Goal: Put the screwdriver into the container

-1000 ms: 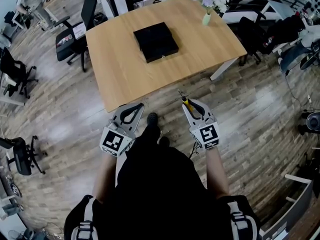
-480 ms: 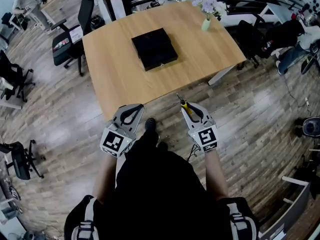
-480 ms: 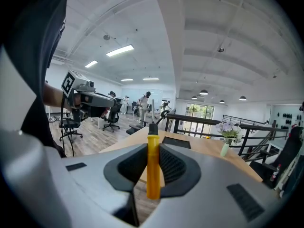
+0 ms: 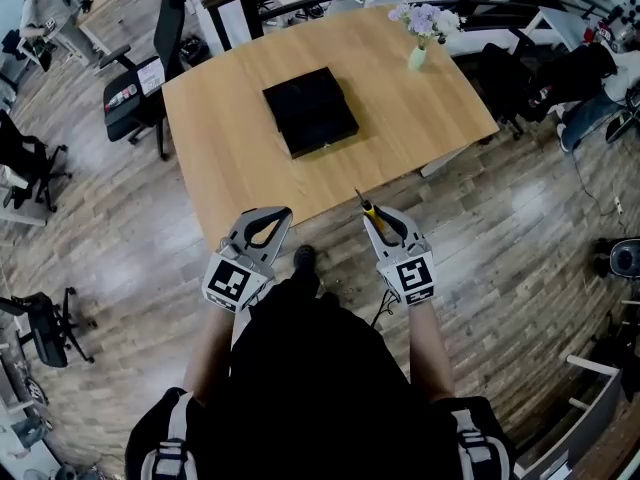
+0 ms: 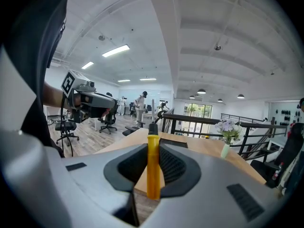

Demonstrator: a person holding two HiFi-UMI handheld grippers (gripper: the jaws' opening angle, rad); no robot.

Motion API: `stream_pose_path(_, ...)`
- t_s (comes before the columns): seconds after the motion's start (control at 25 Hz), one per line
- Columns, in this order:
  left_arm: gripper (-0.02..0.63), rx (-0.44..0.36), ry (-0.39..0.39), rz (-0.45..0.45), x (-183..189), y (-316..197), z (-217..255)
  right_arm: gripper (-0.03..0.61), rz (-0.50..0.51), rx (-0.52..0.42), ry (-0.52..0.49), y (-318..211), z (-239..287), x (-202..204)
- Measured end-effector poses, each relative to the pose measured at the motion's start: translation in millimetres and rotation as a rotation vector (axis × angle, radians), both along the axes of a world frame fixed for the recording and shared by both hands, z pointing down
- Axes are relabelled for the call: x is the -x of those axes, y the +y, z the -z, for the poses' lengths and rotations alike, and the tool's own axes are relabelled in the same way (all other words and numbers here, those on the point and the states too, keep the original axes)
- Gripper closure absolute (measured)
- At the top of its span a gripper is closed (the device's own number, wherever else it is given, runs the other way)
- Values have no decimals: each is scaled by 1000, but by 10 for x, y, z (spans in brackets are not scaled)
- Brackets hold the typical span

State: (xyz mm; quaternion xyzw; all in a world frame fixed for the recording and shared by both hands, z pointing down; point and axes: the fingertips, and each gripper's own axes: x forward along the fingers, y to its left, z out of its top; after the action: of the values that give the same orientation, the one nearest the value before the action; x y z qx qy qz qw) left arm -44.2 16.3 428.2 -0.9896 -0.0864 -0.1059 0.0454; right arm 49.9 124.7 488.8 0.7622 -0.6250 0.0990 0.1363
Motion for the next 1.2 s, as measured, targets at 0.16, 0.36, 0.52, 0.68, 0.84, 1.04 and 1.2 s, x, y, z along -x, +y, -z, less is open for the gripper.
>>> stream_pose_path(0.16,591,-15,-8,-38,-221,-106,6,492,-25,7,-14,-84,-57,-156)
stream_pose_path(0.36,591,-7,-15,-64,-433,-248,-5,492,-67,4,-15,-163,-49,-369)
stream_pose_path(0.52,591,-11,-12,-93,-585,-327,10,492,-84,6,-13,-245,-42,-454)
stream_pose_path(0.68,591,-2,2,-107,-680,-406,6,492,-90,24,-9,-322,-72,-511)
stream_pose_path(0.84,591,1,0,-103,-712,-566,-12,492,-88,31,2,-454,-93,-583)
stream_pose_path(1.04,591,17,25,-87,-737,-880,9,492,-76,25,16,-781,0,-640)
stream_pose_path(1.2,592,19,22,-84,-764,-1086,-8,492,-70,26,24,-983,21,-657)
